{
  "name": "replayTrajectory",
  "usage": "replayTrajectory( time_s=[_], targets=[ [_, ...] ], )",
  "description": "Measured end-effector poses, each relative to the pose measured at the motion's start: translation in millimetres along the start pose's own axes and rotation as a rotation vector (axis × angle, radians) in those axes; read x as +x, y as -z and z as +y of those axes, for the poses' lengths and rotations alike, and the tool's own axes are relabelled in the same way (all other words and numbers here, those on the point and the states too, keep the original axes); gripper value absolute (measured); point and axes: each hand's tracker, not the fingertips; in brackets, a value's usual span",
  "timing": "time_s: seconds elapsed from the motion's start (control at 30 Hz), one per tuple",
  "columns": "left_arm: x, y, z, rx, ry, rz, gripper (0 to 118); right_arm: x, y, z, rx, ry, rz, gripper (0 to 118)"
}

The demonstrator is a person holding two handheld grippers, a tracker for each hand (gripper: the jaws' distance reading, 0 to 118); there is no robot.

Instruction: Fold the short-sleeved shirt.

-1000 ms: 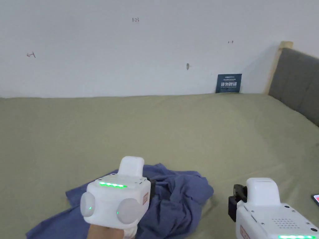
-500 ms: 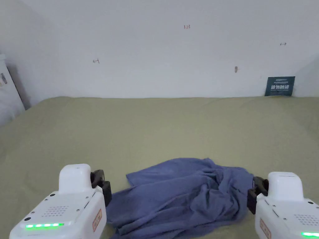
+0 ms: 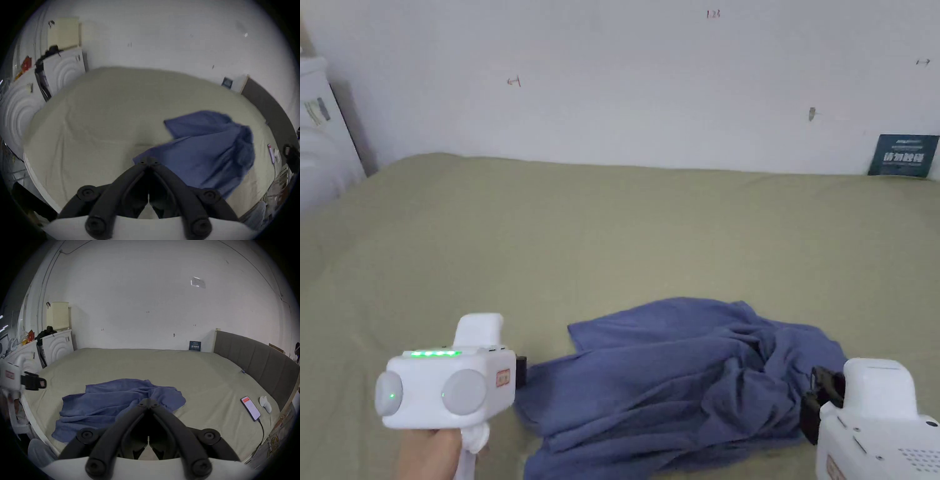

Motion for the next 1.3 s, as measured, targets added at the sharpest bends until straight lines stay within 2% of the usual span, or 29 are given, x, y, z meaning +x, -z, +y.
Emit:
replayTrajectory(
  time_s=[0.03, 0.07, 0.1, 0.13, 0.17, 0.23, 0.27, 0.3, 0.37, 0.43, 0.47, 0.5, 0.53, 0.57, 0.6, 0.7, 0.73, 0.83, 0.93, 0.97, 1.0, 1.03, 1.07, 1.1, 1.13, 1.17, 1.2, 1.27, 1.3],
  targets=[
    [-4.8, 19.1, 3.5, -0.037, -0.006, 0.014, 0, 0.7, 5.4, -2.5, -0.017, 0.000, -0.004, 0],
    [-4.8, 28.0, 2.8, -0.055, -0.014, -0.010, 8, 1.7, 10.1, -5.0, -0.032, 0.002, -0.006, 0],
    [-6.3, 39.0, 6.2, -0.095, -0.001, -0.024, 33, 3.3, 15.2, -8.4, -0.043, 0.000, -0.004, 0],
    [-6.7, 48.9, 8.6, -0.114, 0.004, -0.026, 91, 4.0, 20.3, -11.7, -0.056, -0.006, -0.010, 0],
    [-5.5, 56.1, 10.7, -0.111, 0.021, -0.027, 118, 5.0, 24.6, -14.7, -0.068, -0.013, -0.016, 0],
    [-1.6, 75.8, 9.0, -0.156, 0.049, -0.010, 112, 8.0, 33.0, -20.5, -0.096, -0.013, -0.022, 0],
    [4.4, 76.3, 10.7, -0.101, 0.058, 0.020, 109, 9.8, 36.1, -22.8, -0.108, -0.007, -0.024, 0],
    [8.3, 75.1, 9.2, -0.128, 0.082, 0.039, 106, 11.8, 38.2, -24.4, -0.120, -0.002, -0.026, 0],
    [15.6, 73.5, 4.4, -0.176, 0.117, 0.060, 90, 16.6, 42.0, -27.0, -0.138, 0.016, -0.034, 0],
    [21.8, 69.3, 1.2, -0.188, 0.113, 0.030, 67, 23.2, 47.1, -27.7, -0.155, 0.019, -0.046, 0],
    [27.0, 62.0, 1.8, -0.171, 0.110, 0.046, 50, 28.0, 50.0, -27.4, -0.160, 0.024, -0.053, 0],
    [30.9, 55.0, 2.8, -0.152, 0.125, 0.041, 5, 34.9, 54.2, -25.8, -0.172, 0.039, -0.062, 0],
    [35.3, 48.6, 1.5, -0.128, 0.132, 0.010, 0, 42.9, 60.5, -22.6, -0.186, 0.052, -0.078, 0],
    [37.1, 45.3, 1.7, -0.132, 0.143, 0.051, 0, 50.6, 67.7, -18.6, -0.200, 0.059, -0.091, 0],
    [23.7, 74.3, 1.9, -0.149, 0.177, 0.031, 0, 59.2, 76.8, -13.8, -0.210, 0.061, -0.107, 0],
    [12.1, 82.8, 0.5, -0.169, 0.150, 0.009, 0, 85.6, 114.4, 5.2, -0.275, 0.049, -0.137, 0],
    [25.9, 61.8, 1.4, -0.151, 0.145, 0.020, 0, 93.8, 128.9, 12.3, -0.279, 0.060, -0.133, 0],
    [33.0, 54.9, -1.2, -0.162, 0.136, 0.012, 0, 116.6, 176.7, 29.4, -0.360, 0.125, -0.104, 0],
    [30.1, 58.7, 4.0, -0.182, 0.131, -0.002, 1, 129.9, 216.5, 37.7, -0.459, 0.135, -0.042, 2],
    [30.7, 57.2, 3.9, -0.181, 0.129, -0.004, 1, 132.7, 227.3, 37.6, -0.485, 0.129, -0.028, 15],
    [19.1, 73.8, 6.5, -0.200, 0.114, -0.022, 1, 134.0, 236.1, 35.6, -0.509, 0.132, -0.002, 49],
    [16.9, 75.6, 8.3, -0.200, 0.109, -0.026, 1, 133.2, 243.4, 34.2, -0.530, 0.116, -0.025, 106],
    [14.7, 77.2, 10.5, -0.201, 0.098, -0.030, 1, 133.9, 253.2, 31.0, -0.573, 0.115, -0.035, 117],
    [12.7, 78.8, 12.6, -0.201, 0.088, -0.034, 1, 133.7, 262.0, 25.4, -0.615, 0.108, -0.056, 108],
    [19.7, 73.5, 5.1, -0.188, 0.088, -0.026, 1, 134.7, 264.2, 16.7, -0.564, 0.082, -0.057, 96],
    [19.8, 73.5, 5.1, -0.187, 0.085, -0.027, 1, 127.9, 273.2, 16.5, -0.582, 0.035, -0.025, 89],
    [19.7, 73.8, 5.6, -0.185, 0.079, -0.028, 1, 125.2, 281.8, 12.3, -0.588, 0.049, -0.056, 81],
    [17.7, 77.8, 2.9, -0.181, 0.076, -0.027, 1, 118.2, 296.5, 2.3, -0.623, 0.031, -0.059, 78],
    [17.5, 78.2, 3.3, -0.179, 0.073, -0.025, 1, 119.3, 273.3, 1.7, -0.620, 0.029, -0.049, 78]
  ],
)
